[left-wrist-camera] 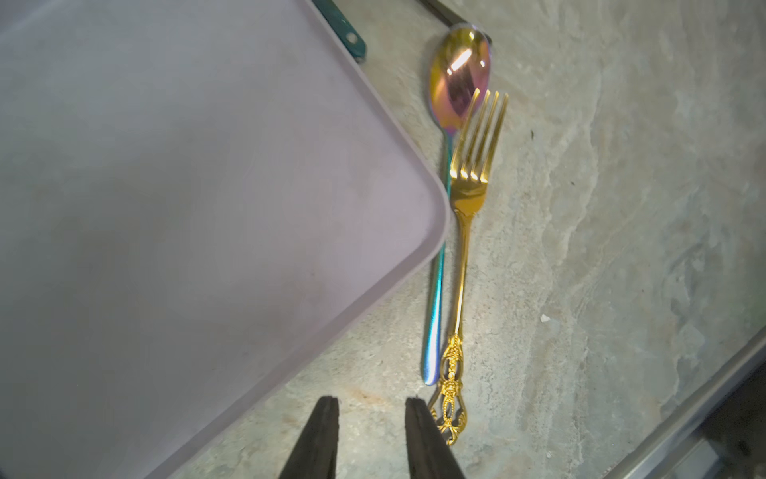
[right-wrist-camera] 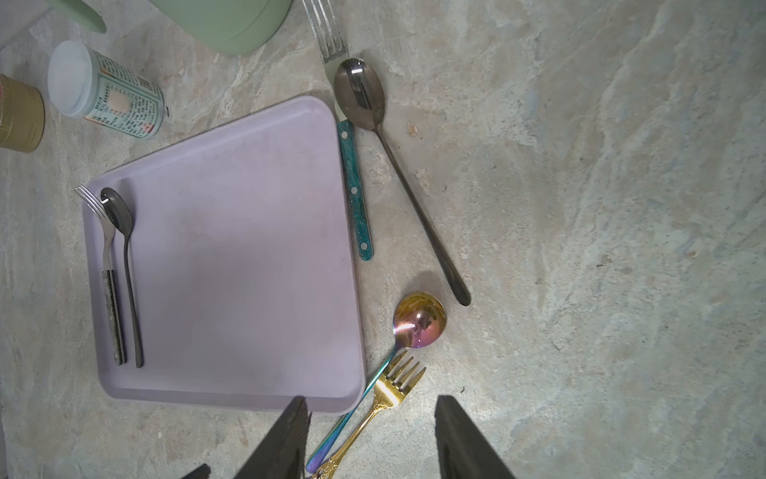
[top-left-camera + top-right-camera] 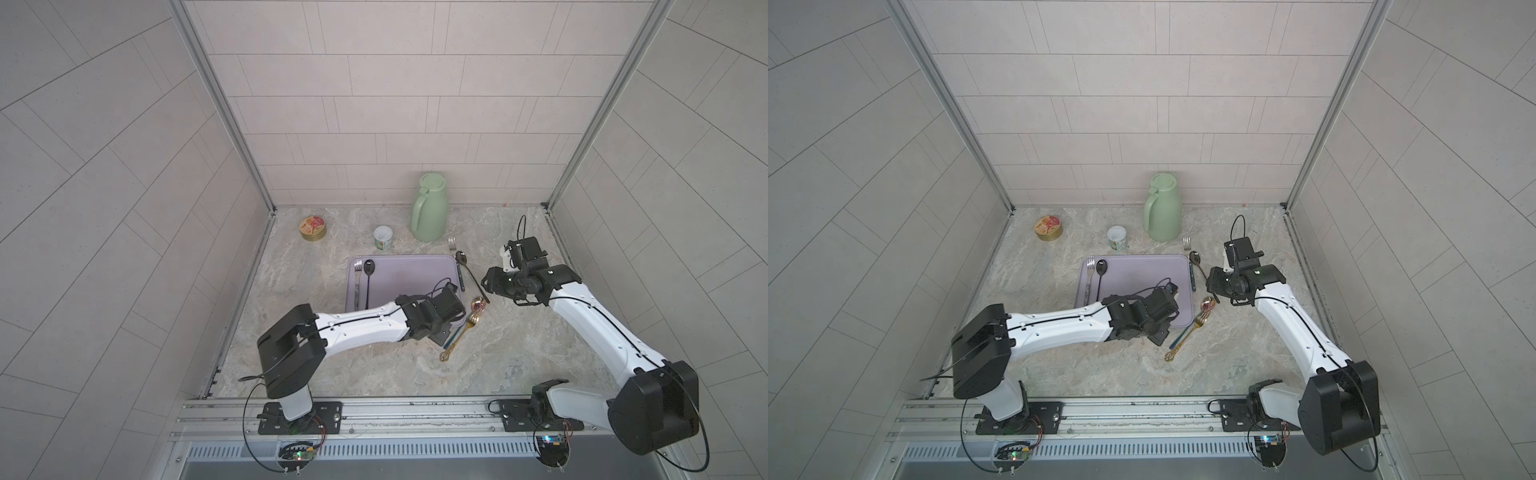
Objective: Set the spoon and fork side by side
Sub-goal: Pick up the fork at the center of the board.
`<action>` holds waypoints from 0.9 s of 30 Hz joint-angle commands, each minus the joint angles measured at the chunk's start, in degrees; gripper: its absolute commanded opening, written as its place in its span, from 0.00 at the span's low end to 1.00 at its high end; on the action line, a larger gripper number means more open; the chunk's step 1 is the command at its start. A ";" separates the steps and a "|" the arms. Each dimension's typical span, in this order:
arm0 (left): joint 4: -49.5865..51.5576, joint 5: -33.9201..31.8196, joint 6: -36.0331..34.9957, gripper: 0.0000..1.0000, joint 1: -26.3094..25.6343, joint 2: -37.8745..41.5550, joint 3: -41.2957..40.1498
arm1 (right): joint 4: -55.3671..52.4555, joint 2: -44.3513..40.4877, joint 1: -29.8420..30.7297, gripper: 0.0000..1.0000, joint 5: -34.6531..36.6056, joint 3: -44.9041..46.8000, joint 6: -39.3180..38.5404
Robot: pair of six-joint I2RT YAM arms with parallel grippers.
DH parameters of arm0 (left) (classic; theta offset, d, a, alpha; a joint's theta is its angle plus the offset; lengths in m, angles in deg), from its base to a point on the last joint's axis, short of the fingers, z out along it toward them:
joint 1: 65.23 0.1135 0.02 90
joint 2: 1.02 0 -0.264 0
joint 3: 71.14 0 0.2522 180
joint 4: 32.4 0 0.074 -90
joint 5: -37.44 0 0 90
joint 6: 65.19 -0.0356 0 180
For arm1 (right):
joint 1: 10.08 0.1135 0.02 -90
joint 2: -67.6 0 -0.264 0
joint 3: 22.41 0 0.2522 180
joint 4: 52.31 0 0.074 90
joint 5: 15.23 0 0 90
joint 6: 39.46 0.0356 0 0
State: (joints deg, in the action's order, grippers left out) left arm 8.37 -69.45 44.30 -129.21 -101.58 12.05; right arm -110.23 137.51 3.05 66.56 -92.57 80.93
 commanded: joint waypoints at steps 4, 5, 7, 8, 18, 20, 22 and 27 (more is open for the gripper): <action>-0.73 0.15 -1.27 0.22 -1.67 -7.33 3.73 | -0.14 -2.55 -0.85 0.53 -0.19 1.22 -0.40; -0.99 0.52 -1.54 0.22 -1.67 -8.08 4.11 | -0.14 -2.77 -0.97 0.53 -0.22 1.40 -0.40; -0.68 1.27 -1.96 0.22 -1.75 -9.41 5.26 | -0.07 -2.97 -1.23 0.53 -0.44 1.60 -0.42; -0.76 1.73 -2.23 0.22 -1.92 -9.71 5.55 | -0.09 -2.99 -1.33 0.53 -0.49 1.71 -0.51; -1.54 4.02 -3.84 0.22 -5.50 -13.54 8.56 | 0.04 -2.67 -2.64 0.54 -1.40 2.13 -1.18; -0.67 3.91 -4.32 0.22 -5.70 -15.03 10.16 | -0.04 -2.79 -2.86 0.54 -1.61 2.17 -1.30; -0.11 3.37 -4.43 0.22 -5.75 -16.11 11.15 | -0.17 -2.84 -3.12 0.54 -1.64 2.23 -1.45; 1.49 1.07 -4.89 0.24 -5.77 -17.70 13.00 | -0.39 -3.65 -3.87 0.54 -1.72 2.56 -1.97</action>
State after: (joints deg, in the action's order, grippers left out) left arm 7.65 -67.15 40.58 -135.05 -118.38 23.31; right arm -110.34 135.55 -0.30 65.05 -90.65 79.88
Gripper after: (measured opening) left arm 0.234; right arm 0.537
